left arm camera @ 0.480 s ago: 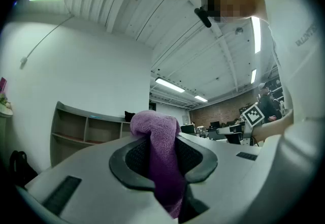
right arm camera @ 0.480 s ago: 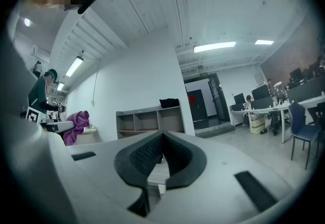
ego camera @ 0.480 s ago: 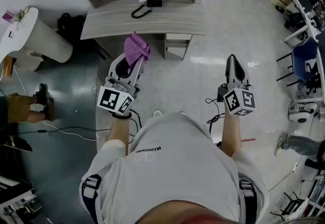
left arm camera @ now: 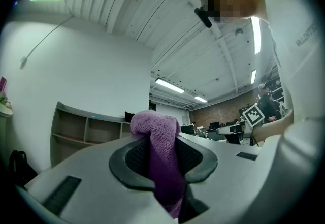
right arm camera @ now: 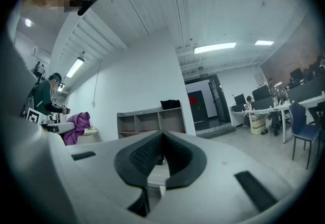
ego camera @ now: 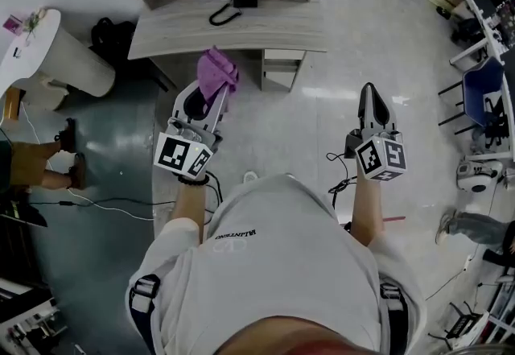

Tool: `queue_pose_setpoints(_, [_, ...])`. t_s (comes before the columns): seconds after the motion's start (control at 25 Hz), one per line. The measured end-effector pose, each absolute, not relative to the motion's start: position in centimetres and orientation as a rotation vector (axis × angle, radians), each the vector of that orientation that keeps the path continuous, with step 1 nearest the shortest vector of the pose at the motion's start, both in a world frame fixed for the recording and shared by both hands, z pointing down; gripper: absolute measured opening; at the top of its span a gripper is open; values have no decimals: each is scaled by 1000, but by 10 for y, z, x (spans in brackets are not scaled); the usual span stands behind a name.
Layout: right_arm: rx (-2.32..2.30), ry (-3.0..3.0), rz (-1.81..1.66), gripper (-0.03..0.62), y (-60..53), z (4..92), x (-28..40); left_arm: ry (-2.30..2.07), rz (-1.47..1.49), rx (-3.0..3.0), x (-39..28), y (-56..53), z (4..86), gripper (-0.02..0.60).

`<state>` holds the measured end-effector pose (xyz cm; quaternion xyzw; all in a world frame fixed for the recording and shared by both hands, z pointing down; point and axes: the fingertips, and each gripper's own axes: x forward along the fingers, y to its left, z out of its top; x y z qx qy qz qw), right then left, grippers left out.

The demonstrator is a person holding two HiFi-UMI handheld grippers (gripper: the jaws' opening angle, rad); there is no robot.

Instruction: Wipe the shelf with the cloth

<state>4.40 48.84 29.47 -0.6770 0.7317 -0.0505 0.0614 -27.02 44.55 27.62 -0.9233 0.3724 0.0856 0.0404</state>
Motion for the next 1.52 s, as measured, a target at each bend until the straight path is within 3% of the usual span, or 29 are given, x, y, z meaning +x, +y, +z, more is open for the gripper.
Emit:
queue_pose_setpoints(0.92, [-2138,2182,-82,0,481,296,-26,1066,293,-2907,-330,425,296,97])
queue_pose_setpoints(1.52, [-2103,2205,-94,0,438,303,-7,1072,306,-2905,-304,388,294,97])
